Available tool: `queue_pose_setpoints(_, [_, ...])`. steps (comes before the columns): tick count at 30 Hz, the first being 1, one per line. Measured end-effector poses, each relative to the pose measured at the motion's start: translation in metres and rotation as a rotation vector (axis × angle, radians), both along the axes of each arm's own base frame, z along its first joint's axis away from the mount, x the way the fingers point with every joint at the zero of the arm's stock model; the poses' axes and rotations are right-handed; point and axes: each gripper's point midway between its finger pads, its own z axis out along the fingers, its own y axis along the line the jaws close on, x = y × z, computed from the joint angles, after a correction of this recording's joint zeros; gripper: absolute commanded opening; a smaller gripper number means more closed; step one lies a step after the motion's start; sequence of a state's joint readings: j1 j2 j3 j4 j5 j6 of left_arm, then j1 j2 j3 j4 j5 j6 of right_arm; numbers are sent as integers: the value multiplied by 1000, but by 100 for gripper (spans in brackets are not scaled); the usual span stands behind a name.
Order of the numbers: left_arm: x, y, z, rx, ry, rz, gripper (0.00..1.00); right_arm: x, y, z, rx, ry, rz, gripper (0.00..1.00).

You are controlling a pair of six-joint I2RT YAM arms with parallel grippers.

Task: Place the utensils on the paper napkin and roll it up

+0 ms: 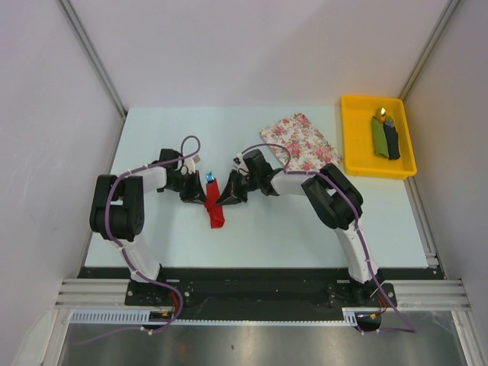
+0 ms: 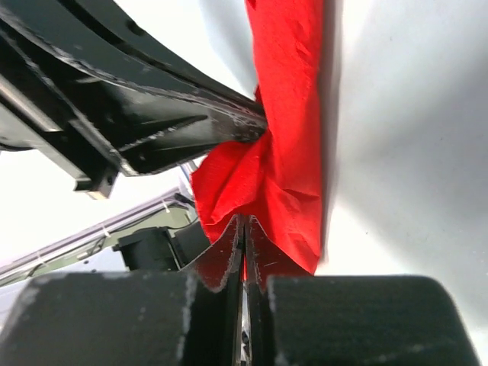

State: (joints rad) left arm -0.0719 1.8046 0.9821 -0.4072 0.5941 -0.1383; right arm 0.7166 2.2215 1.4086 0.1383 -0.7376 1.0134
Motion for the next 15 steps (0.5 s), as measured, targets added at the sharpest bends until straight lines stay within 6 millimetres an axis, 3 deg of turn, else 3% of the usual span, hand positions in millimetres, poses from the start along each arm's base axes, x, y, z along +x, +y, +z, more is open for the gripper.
queue_pose_setpoints(9, [0, 0, 0, -2, 0, 0, 4, -22, 11, -18, -36, 3, 48, 3])
queue_pose_setpoints(11, [0, 0, 0, -4, 0, 0, 11, -27, 12, -28, -50, 15, 56, 4])
queue_pose_setpoints(15, [2, 0, 2, -28, -7, 16, 23, -28, 14, -28, -38, 27, 71, 6])
